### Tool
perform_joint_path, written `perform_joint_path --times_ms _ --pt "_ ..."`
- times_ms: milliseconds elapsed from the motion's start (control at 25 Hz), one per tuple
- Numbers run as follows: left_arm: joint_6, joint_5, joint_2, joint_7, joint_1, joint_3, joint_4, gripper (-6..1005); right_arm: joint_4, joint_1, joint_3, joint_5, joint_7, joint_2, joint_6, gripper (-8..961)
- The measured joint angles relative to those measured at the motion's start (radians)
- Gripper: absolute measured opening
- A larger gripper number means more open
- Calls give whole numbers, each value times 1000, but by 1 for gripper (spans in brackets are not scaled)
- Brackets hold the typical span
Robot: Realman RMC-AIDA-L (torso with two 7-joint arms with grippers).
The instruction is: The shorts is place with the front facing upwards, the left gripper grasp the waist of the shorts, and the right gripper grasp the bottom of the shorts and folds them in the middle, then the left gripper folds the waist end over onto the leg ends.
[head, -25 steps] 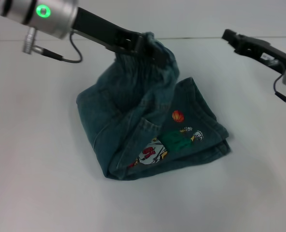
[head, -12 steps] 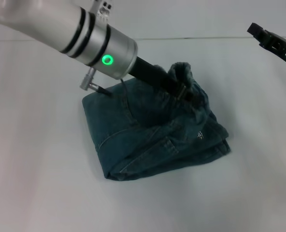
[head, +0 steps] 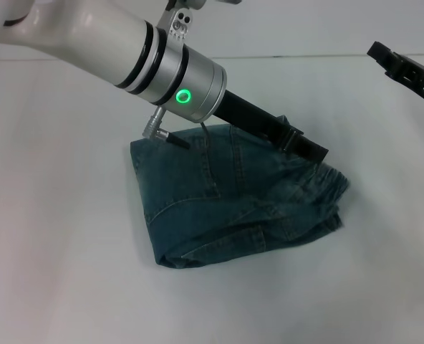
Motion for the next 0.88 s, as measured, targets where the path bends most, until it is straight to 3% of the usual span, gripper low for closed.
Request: perform_joint_path --times_ms 240,520,720,880 --pt "-8 -9 1 3 21 -1 25 509 1 -5 -5 -3 -2 1 -1 9" --pt "24 -137 14 47 197 -24 187 692 -30 -27 -44 -5 24 -17 -106 9" --pt "165 -241 31 181 356 -201 227 806 -130 -54 -200 -6 95 -55 -223 12" --pt "244 -249 46 265 441 -305 223 877 -268 -86 -337 -47 206 -84 -314 50"
